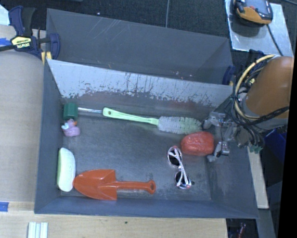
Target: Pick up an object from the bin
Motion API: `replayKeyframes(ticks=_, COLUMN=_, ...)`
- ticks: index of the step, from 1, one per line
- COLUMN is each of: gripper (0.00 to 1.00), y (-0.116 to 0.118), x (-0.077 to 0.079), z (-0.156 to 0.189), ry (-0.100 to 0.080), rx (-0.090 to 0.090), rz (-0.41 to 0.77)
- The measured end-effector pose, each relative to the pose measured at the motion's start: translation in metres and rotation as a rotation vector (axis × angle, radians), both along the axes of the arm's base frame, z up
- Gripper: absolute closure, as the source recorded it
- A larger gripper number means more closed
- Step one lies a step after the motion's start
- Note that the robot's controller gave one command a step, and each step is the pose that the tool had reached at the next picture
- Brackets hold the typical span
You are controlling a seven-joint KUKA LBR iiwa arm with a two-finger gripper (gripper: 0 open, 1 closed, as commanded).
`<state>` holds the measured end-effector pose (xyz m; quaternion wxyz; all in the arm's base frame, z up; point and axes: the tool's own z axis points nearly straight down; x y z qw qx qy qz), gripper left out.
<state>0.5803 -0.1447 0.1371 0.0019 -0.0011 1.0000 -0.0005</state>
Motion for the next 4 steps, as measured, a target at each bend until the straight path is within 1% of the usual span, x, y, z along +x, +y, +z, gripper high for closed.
replayKeyframes(ticks=1, gripper=0.0, y=0.0, x=0.0, z=0.0, ry=0.0, rx=0.0, rz=0.0)
replayKeyframes(ticks=2, gripper=0.0, y=0.0, x=0.002, z=-0.032, ry=-0.008, rx=-0.001, rz=-0.096)
replayKeyframes(ticks=3, gripper=0.0, y=0.003, x=-0.016, z=-0.057, ry=0.001, rx=0.001, rz=-0.245)
replayKeyframes(ticks=4, gripper=1.0, y=0.059, x=-0.025, z=-0.062, ry=-0.005, rx=0.004, rz=-0.276)
